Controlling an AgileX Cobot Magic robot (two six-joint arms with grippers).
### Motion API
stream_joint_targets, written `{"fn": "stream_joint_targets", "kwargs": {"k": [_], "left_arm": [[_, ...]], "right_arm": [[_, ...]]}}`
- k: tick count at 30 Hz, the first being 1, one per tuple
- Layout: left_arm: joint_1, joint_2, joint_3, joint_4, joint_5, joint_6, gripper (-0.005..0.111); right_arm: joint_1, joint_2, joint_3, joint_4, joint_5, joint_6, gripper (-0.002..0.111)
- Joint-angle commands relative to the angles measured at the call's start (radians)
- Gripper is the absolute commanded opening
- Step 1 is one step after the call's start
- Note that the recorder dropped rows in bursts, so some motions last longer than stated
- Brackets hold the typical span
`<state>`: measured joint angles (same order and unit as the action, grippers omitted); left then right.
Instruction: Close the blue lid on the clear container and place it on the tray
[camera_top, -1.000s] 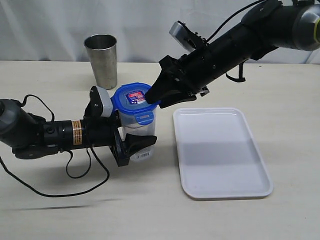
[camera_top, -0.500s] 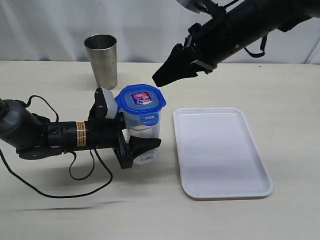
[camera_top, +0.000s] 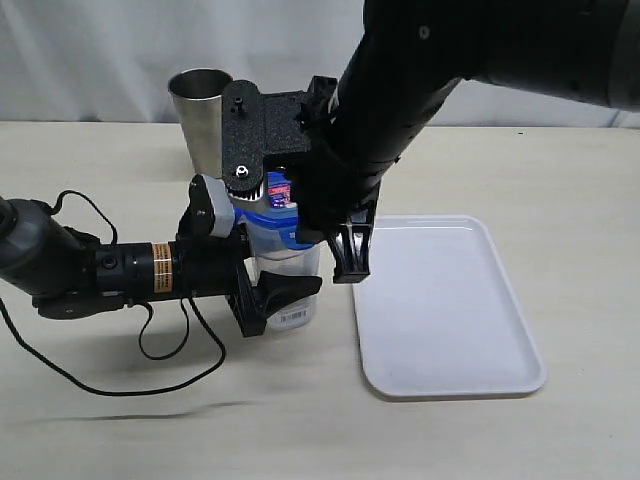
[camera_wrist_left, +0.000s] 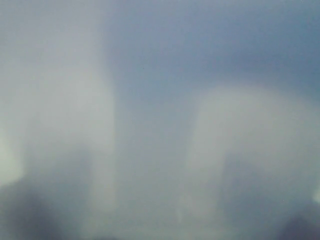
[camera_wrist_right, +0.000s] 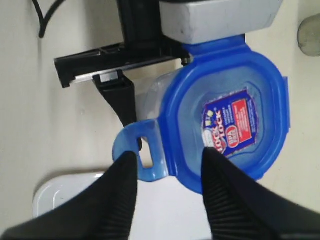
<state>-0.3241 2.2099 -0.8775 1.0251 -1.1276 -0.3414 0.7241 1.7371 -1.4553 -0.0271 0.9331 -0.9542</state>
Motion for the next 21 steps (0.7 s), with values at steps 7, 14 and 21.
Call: {"fn": "stream_joint_targets", "kwargs": {"k": [7, 14, 21], "left_arm": [[-0.001, -0.006, -0.005, -0.012, -0.026, -0.007, 0.0], [-0.001, -0.006, -0.005, -0.009, -0.029, -0.007, 0.0], [-0.001, -0.006, -0.005, -0.004, -0.029, -0.007, 0.0]], "right_arm": [[0.011, -0.007, 0.088, -0.048, -0.128, 0.025, 0.039], [0.011, -0.007, 0.141, -0.038, -0.15, -0.03, 0.039], [0.011, 0.018, 0.209, -0.042, -0.24, -0.058, 0.039]]}}
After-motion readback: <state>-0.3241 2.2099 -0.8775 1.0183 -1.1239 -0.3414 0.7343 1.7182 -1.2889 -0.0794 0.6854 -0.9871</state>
